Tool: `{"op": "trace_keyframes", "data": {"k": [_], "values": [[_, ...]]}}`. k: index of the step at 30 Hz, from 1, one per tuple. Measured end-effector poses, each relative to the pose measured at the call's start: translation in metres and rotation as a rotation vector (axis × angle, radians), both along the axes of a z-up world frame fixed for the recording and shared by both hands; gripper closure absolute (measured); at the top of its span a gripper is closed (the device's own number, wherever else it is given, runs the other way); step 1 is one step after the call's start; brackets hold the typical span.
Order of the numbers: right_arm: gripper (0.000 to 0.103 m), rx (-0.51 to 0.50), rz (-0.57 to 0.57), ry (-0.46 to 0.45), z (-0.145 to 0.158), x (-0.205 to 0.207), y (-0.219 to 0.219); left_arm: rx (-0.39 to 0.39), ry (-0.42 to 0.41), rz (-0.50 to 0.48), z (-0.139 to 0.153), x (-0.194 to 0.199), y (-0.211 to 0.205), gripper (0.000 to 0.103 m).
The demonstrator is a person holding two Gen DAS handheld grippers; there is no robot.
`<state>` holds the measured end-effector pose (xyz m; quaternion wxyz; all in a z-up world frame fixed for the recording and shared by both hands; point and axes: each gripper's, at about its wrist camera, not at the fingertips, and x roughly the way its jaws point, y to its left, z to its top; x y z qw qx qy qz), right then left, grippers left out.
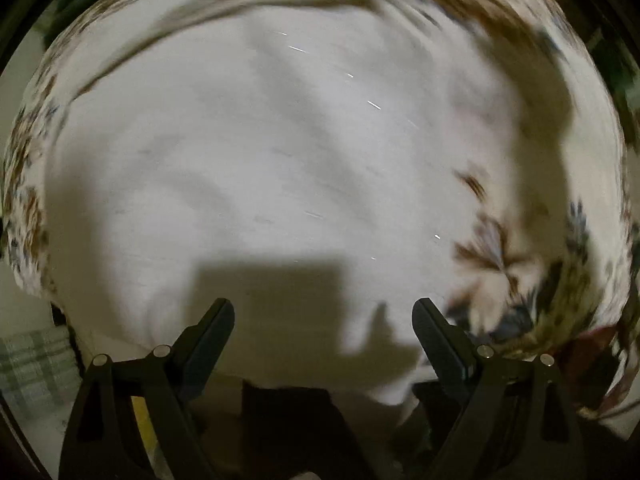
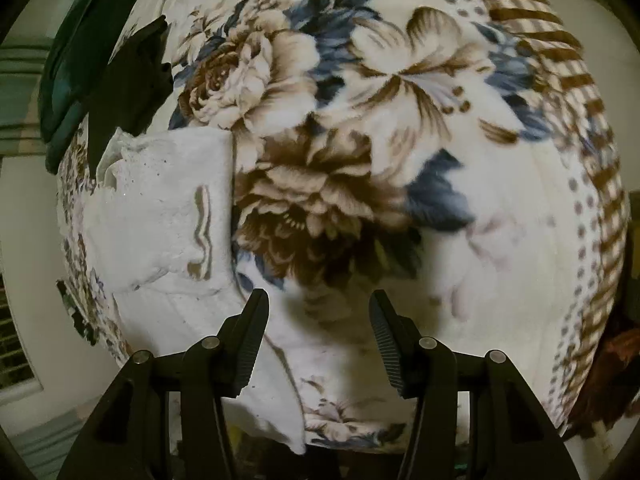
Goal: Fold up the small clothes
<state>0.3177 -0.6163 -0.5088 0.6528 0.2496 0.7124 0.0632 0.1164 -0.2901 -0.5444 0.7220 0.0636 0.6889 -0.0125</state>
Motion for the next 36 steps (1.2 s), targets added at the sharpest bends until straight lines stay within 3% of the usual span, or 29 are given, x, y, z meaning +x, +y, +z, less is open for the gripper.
{"op": "trace_keyframes", "data": {"k": [5,7,8,10,11,12,19,20,21,23,30,36], "values": [[0.043,0.094,0.046,-0.015,-0.025,0.031,0.015,0.061,0.016,-0.044,-0.04,-0.002,-0.032,0.014],[0.042,0.15,0.049,-0.019,-0.037,0.048,0.026,0.049,-0.006,-0.025,-0.043,-0.001,-0.031,0.017],[0.042,0.179,0.045,-0.021,-0.042,0.057,0.031,0.037,-0.026,-0.018,-0.041,0.0,-0.03,0.027],[0.042,0.211,0.041,-0.025,-0.05,0.072,0.041,0.026,-0.067,-0.025,-0.036,0.0,-0.029,0.062],[0.042,0.229,0.039,-0.027,-0.055,0.081,0.046,0.044,-0.08,-0.036,-0.034,0.0,-0.031,0.088],[0.042,0.237,0.035,-0.028,-0.06,0.091,0.052,0.071,-0.093,-0.046,-0.031,0.001,-0.033,0.091],[0.043,0.275,0.01,0.002,-0.086,0.124,0.084,0.042,-0.185,0.032,0.008,0.002,-0.008,0.093],[0.055,0.288,0.006,-0.011,-0.084,0.125,0.087,0.043,-0.198,0.041,0.015,0.002,-0.004,0.093],[0.078,0.279,0.011,-0.015,-0.082,0.126,0.092,0.042,-0.213,0.052,0.023,0.002,0.0,0.093],[0.09,0.281,0.003,-0.018,-0.077,0.126,0.098,0.042,-0.234,0.073,0.034,0.003,0.005,0.093],[0.094,0.249,0.036,-0.053,-0.023,0.13,0.121,-0.013,-0.28,0.202,0.076,0.006,0.049,0.093],[0.095,0.21,0.124,-0.112,0.042,0.149,0.178,-0.051,-0.316,0.328,0.099,0.004,0.107,0.093]]}}
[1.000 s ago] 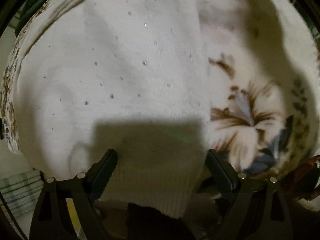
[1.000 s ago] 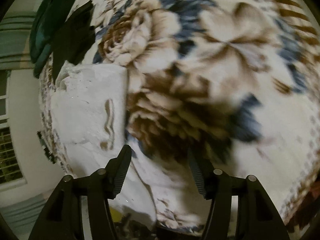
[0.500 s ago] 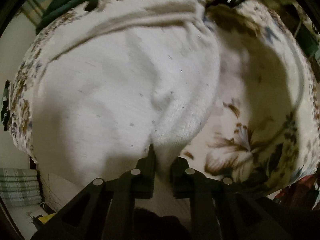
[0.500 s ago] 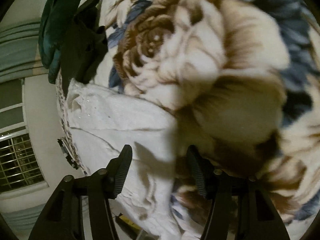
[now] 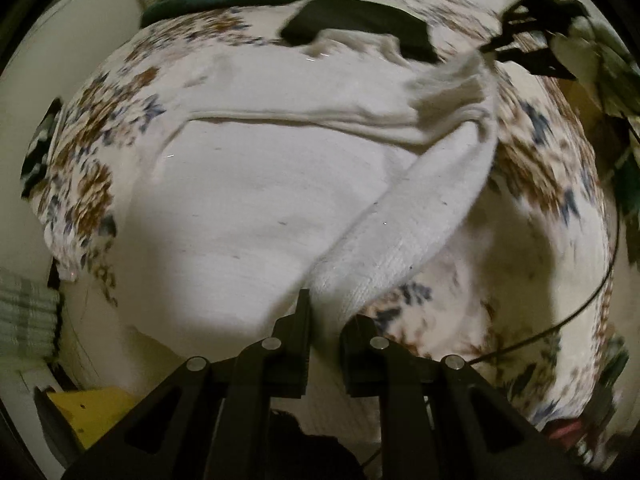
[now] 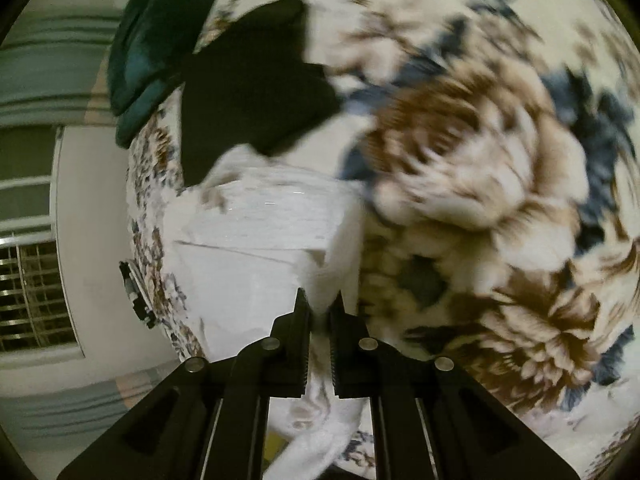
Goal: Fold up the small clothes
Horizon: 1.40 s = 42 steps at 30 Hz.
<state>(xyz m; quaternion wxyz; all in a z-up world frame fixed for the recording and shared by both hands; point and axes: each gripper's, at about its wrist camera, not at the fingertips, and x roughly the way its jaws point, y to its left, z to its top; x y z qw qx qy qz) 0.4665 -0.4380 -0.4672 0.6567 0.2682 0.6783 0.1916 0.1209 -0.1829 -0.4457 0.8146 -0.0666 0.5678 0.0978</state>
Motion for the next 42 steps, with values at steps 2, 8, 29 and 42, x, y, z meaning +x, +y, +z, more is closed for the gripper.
{"op": "trace_keyframes", "data": {"k": [2,8,29,42], "values": [[0.095,-0.014,0.027,-0.017,0.018,0.007,0.023,-0.045,-0.011,0.058,0.007,-0.002,0.027,0.093],[0.095,-0.091,0.11,-0.055,0.05,0.029,0.124,-0.126,-0.042,0.168,0.015,-0.006,0.098,0.093],[0.095,-0.487,0.404,-0.062,-0.052,0.088,0.52,-0.426,0.01,0.394,-0.095,-0.026,0.323,0.089],[0.04,-0.296,0.355,0.005,-0.027,-0.009,0.435,-0.57,0.078,0.46,-0.114,-0.071,0.376,0.06]]}}
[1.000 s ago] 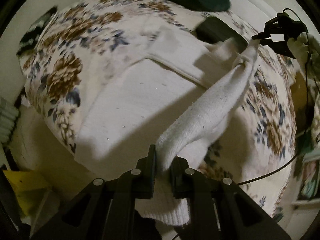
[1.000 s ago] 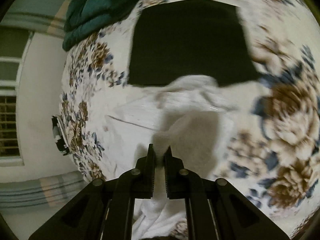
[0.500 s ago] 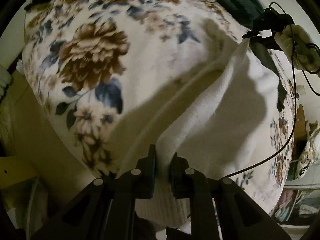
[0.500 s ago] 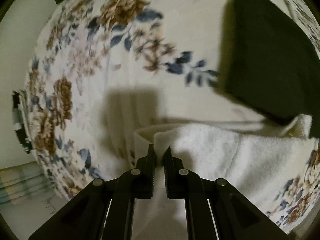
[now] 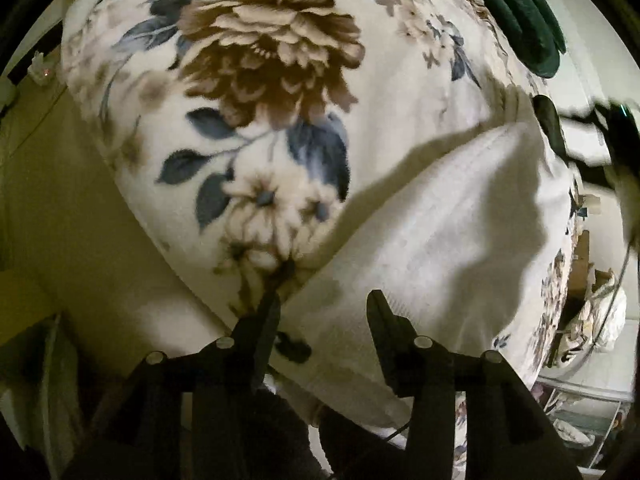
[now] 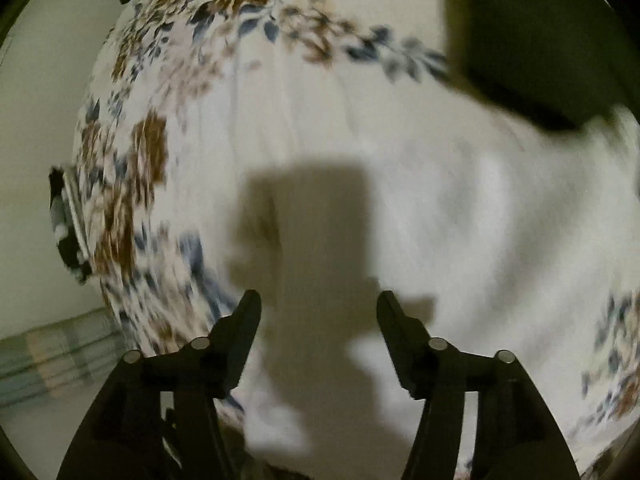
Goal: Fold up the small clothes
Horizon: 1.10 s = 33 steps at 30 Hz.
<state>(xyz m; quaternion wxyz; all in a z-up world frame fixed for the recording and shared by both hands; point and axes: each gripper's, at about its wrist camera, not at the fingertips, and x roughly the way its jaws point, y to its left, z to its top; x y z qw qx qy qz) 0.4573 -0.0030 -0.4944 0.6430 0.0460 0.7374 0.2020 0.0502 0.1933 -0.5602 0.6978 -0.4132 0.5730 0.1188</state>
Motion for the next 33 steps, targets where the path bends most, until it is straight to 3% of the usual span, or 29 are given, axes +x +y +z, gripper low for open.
{"op": "trace_keyframes", "data": {"k": [4,9,11,13,14,15,19,27,31,33], "values": [[0.04,-0.074,-0.009,0.048,-0.012,-0.094,-0.053,0.038,0.021,-0.074,-0.003,0.012,-0.005,0.057],[0.04,-0.096,-0.106,0.296,-0.078,-0.225,-0.102,0.102,0.045,-0.174,-0.014,0.037,-0.018,0.057],[0.04,-0.08,-0.161,0.337,-0.101,-0.257,-0.111,0.135,0.05,-0.203,-0.015,0.044,-0.022,0.058],[0.056,-0.082,-0.197,0.327,-0.112,-0.273,-0.116,0.181,0.034,-0.227,-0.01,0.048,-0.027,0.06],[0.089,-0.093,-0.222,0.325,-0.116,-0.28,-0.118,0.196,0.025,-0.234,-0.007,0.049,-0.029,0.078],[0.094,-0.084,-0.25,0.314,-0.117,-0.288,-0.121,0.209,0.021,-0.244,-0.004,0.051,-0.033,0.101],[0.097,-0.105,-0.265,0.223,-0.097,-0.306,-0.13,0.226,0.019,-0.241,0.01,0.047,-0.037,0.102],[0.098,-0.112,-0.29,0.206,-0.085,-0.328,-0.16,0.218,0.021,-0.242,0.038,0.023,-0.034,0.102],[0.098,-0.107,-0.312,0.273,-0.103,-0.325,-0.179,0.159,0.045,-0.265,0.022,0.023,-0.034,0.098],[0.09,-0.06,-0.347,0.323,-0.112,-0.325,-0.191,0.136,0.05,-0.267,0.01,0.026,-0.035,0.088]]}}
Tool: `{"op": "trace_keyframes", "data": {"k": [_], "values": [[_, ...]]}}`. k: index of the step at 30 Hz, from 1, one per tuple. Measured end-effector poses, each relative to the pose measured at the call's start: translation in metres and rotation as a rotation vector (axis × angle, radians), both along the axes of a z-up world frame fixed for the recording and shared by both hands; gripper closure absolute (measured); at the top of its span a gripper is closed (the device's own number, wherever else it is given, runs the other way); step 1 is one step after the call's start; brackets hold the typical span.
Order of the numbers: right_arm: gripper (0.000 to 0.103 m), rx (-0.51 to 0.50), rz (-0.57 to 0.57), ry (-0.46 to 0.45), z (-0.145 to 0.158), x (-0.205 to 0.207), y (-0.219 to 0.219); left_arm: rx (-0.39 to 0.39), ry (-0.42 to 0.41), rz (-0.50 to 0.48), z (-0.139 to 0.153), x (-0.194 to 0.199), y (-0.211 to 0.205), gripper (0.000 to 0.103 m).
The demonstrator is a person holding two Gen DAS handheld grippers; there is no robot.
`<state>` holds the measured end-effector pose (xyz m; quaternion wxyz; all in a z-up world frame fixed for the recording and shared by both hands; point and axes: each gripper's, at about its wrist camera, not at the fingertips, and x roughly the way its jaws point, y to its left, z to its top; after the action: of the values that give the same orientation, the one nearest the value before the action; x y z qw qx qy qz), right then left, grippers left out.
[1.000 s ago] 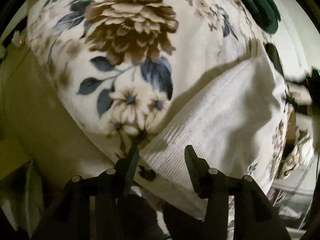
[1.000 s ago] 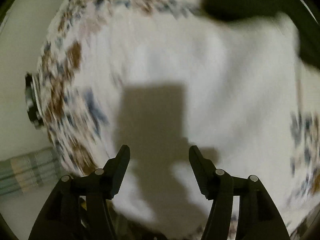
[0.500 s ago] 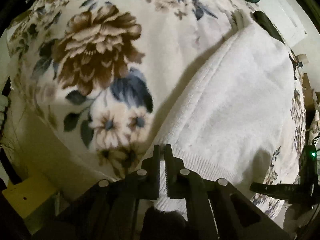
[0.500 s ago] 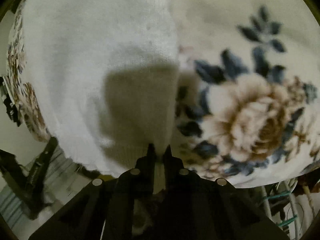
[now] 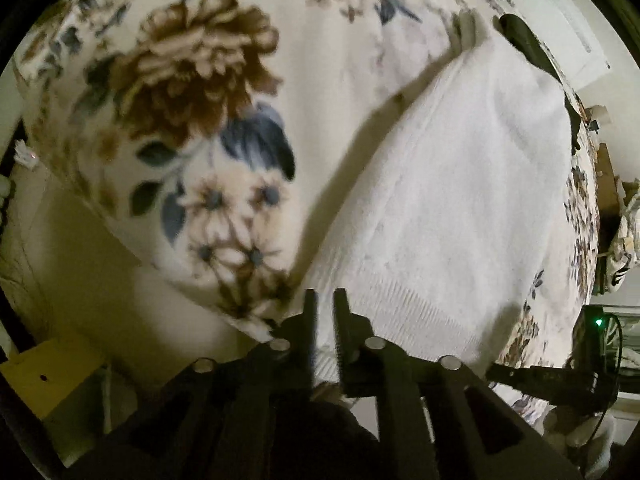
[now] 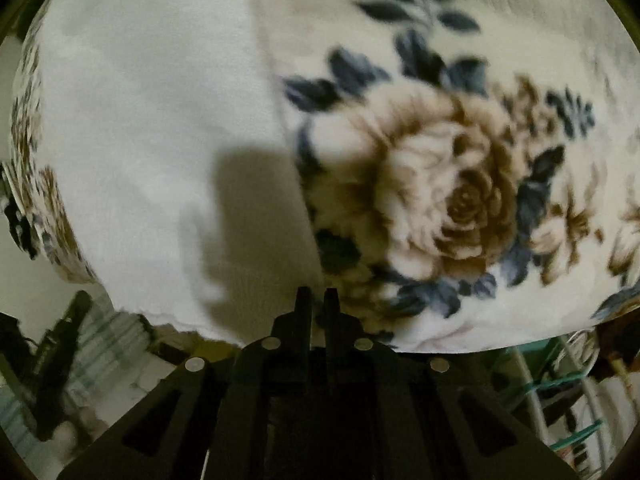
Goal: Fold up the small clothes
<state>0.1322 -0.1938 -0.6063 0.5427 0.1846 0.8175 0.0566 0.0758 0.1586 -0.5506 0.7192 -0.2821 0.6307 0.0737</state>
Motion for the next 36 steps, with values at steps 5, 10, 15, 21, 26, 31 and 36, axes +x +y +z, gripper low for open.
{"op": "trace_keyframes", "data": {"k": [5,10,15,21,26,31,36], "values": [[0.059,0.111,-0.114,-0.006,0.0,-0.012,-0.023,-0.051,0.009,-0.046,-0.024,0.017,-0.013,0.071],[0.059,0.172,-0.206,0.018,-0.005,-0.022,-0.023,-0.025,-0.05,-0.09,-0.013,0.022,-0.024,0.094],[0.097,0.089,-0.195,-0.058,0.006,-0.028,-0.014,-0.04,-0.08,-0.076,0.01,0.014,-0.02,0.096],[0.1,-0.003,-0.11,-0.071,0.025,-0.044,-0.011,-0.057,-0.097,-0.062,0.034,-0.001,-0.019,0.097],[0.1,-0.049,-0.008,-0.061,0.035,-0.068,0.004,-0.035,-0.064,-0.088,0.023,-0.008,-0.026,0.097],[0.1,-0.08,0.013,-0.032,0.017,-0.08,0.013,-0.012,0.003,-0.105,-0.017,-0.006,-0.025,0.097],[0.098,-0.092,0.018,-0.022,-0.01,-0.068,0.034,-0.033,0.03,-0.138,-0.04,0.007,-0.018,0.093]]}}
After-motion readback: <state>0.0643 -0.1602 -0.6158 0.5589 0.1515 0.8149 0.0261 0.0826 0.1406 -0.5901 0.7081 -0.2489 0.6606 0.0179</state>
